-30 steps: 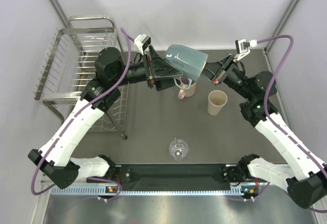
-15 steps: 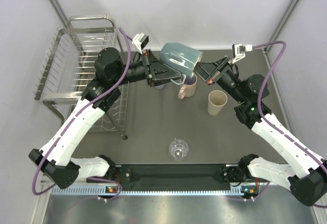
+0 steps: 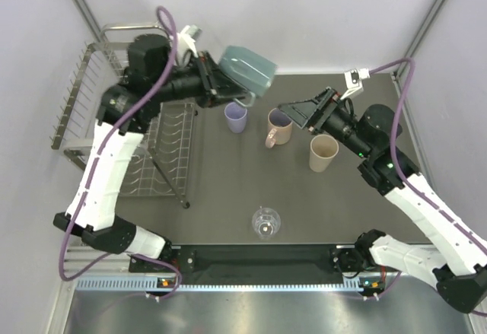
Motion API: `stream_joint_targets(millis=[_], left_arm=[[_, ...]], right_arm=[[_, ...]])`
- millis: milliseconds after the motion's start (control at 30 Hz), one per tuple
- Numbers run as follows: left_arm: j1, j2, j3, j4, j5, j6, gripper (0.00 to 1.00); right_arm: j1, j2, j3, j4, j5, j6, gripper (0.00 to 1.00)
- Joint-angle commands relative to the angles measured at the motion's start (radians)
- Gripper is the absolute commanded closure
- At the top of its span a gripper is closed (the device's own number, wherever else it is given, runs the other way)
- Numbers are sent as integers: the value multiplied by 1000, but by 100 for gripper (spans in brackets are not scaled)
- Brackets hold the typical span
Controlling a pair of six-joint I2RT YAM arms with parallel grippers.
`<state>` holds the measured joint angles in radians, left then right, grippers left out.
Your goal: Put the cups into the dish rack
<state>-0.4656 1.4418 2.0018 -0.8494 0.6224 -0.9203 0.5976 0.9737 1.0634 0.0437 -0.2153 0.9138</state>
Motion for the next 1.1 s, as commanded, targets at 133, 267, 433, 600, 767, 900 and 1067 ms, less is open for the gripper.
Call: stream_joint_targets(millis=[133,267,433,600,767,900,1067], left_arm=[[272,23,231,-195,-58,279,100],[304,32,287,-159,-269,362,100],[312,6,262,-82,-492,437,100],[318,-23,265,-71,-745,515,100],[317,-49,253,-70,-990,607,100],[318,-78,213,-50,-1118,672,100],[318,-37,267,-112,-1224,749,100]], right_arm=[[14,-98,78,-623,109,-217,28],[14,-150,35,-789,106,-259,28],[14,-245,-31,-846,88,-247,27],[14,-268,-37,-890,54,-260,27],[14,-236,4,-956,39,-334,26],[14,-236,-26,-953,22,-342,26],[16,-236,-57,-926,21,-317,26]])
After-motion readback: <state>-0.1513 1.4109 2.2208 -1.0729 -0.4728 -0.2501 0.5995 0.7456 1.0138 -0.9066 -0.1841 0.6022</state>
